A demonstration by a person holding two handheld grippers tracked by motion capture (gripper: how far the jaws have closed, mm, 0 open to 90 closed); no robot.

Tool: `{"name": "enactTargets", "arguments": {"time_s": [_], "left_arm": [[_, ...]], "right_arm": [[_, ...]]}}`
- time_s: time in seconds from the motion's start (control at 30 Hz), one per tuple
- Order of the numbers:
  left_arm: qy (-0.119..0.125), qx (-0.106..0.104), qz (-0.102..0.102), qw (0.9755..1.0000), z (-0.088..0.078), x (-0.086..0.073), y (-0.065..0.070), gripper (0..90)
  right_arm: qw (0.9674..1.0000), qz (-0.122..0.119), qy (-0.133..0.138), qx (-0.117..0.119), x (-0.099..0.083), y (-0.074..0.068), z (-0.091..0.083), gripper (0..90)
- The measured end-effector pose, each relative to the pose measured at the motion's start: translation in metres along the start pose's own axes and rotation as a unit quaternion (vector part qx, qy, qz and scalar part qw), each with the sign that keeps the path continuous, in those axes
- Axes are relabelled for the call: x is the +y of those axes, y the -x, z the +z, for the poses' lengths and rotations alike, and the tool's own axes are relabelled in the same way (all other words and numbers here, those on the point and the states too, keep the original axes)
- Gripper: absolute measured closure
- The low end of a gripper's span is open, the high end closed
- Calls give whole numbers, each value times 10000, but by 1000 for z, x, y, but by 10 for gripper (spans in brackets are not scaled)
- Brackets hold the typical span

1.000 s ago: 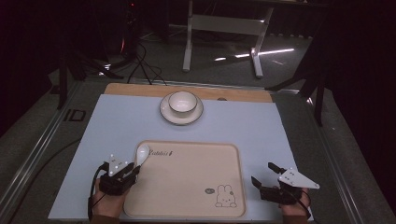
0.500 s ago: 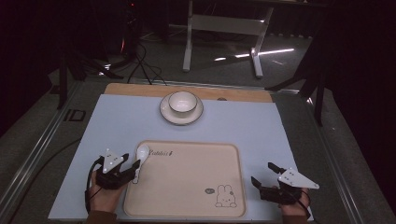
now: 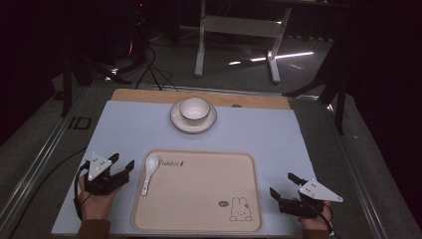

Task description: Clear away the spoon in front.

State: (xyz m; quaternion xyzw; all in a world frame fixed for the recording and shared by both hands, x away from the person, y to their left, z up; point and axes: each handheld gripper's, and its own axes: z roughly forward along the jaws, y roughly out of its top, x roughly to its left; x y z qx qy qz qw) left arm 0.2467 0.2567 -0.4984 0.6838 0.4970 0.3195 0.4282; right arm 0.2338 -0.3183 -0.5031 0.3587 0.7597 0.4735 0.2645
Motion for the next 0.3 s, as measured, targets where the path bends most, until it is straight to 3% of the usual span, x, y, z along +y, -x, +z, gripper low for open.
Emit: {"name": "enactTargets", "arguments": {"time_s": [0.17, 0.3], "left_arm": [[41, 188, -288, 9994, -4, -2, -18, 398], [-50, 320, -403, 9987, -2, -4, -27, 390]], "right_arm": [[9999, 57, 26, -90, -1, 5, -3, 154], [9999, 47, 21, -145, -2, 9, -2, 154]]}}
